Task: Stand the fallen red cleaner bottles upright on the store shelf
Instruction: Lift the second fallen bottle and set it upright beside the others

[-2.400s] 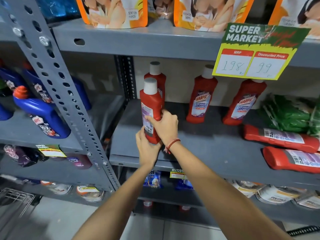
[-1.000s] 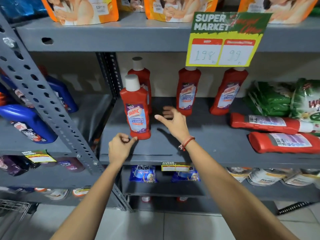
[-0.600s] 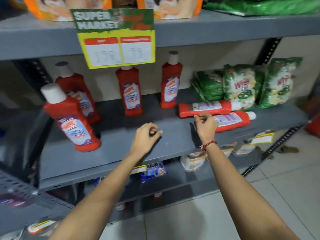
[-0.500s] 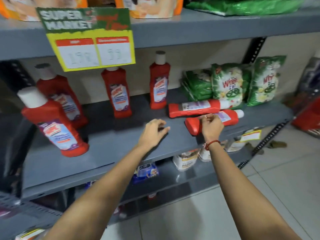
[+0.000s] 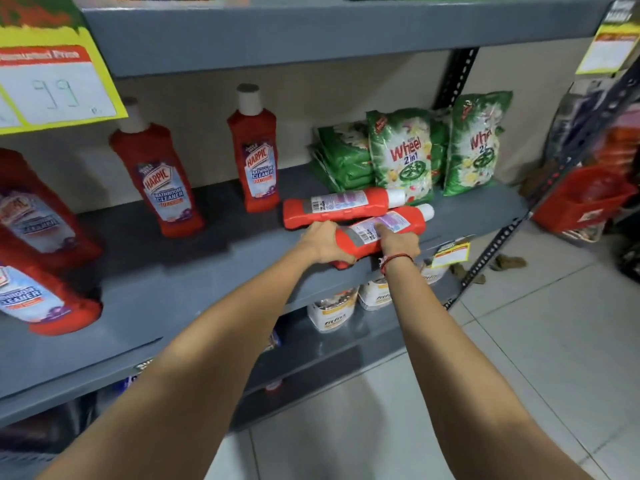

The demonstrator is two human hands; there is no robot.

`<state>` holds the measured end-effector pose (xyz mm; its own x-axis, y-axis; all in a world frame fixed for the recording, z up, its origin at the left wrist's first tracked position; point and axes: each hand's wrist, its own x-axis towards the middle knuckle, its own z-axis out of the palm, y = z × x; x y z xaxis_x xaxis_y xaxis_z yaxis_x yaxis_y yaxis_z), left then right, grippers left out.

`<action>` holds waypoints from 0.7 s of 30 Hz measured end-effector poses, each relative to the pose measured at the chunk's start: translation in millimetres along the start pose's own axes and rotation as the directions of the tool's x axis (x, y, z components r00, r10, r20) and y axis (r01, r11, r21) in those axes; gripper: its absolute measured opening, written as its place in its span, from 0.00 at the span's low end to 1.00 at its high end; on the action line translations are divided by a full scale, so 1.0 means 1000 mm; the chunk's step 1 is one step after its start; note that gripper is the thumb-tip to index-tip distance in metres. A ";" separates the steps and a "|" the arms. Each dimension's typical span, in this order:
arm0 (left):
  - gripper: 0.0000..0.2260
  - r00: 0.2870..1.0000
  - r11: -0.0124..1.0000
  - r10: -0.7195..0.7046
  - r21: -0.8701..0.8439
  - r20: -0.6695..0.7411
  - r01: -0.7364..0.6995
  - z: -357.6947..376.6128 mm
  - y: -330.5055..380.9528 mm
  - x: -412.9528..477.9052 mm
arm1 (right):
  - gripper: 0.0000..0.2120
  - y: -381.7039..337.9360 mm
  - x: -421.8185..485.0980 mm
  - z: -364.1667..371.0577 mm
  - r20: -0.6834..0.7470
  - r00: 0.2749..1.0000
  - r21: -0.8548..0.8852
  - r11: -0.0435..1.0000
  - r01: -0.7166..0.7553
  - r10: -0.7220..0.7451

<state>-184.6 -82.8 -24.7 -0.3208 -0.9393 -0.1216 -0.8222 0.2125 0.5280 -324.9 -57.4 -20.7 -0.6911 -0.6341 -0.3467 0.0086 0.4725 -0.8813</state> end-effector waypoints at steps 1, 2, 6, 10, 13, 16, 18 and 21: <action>0.33 1.000 0.999 -0.009 -0.037 0.003 0.009 0.002 -0.001 -0.004 | 0.32 0.001 0.000 -0.001 0.016 1.000 0.035 0.999 -0.017 0.016; 0.32 1.000 0.997 -0.013 -0.071 0.011 0.014 0.003 -0.003 -0.008 | 0.33 0.002 0.000 -0.002 0.035 0.999 0.072 0.997 -0.039 0.037; 0.30 0.998 0.993 0.012 -0.118 0.055 -0.006 0.003 -0.015 -0.025 | 0.34 0.013 -0.004 -0.012 0.090 0.988 0.173 0.975 -0.138 0.124; 0.31 0.990 0.994 0.058 -0.100 0.125 -0.045 -0.008 -0.026 -0.042 | 0.30 0.025 -0.024 -0.014 0.153 0.972 0.308 0.926 -0.216 0.175; 0.32 0.985 0.993 0.083 -0.092 0.153 -0.069 -0.019 -0.039 -0.052 | 0.27 0.032 -0.041 -0.009 0.181 0.964 0.353 0.902 -0.248 0.194; 0.36 0.988 0.995 0.079 -0.072 0.135 -0.070 -0.028 -0.054 -0.065 | 0.21 0.033 -0.058 0.000 0.195 0.967 0.396 0.888 -0.232 0.166; 0.38 0.990 0.996 0.077 -0.047 0.117 -0.072 -0.033 -0.066 -0.073 | 0.15 0.032 -0.067 0.009 0.191 0.975 0.389 0.903 -0.181 0.113; 0.38 0.998 0.988 0.030 -0.153 0.056 -0.021 -0.041 -0.085 -0.084 | 0.11 0.024 -0.082 0.023 0.157 0.987 0.342 0.939 -0.038 -0.018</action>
<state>-68.3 -32.5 -24.9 -0.3710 -0.9160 -0.1530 -0.7339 0.1882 0.6527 -251.7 -8.6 -20.5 -0.5694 -0.7304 -0.3772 0.2811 0.2582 -0.9243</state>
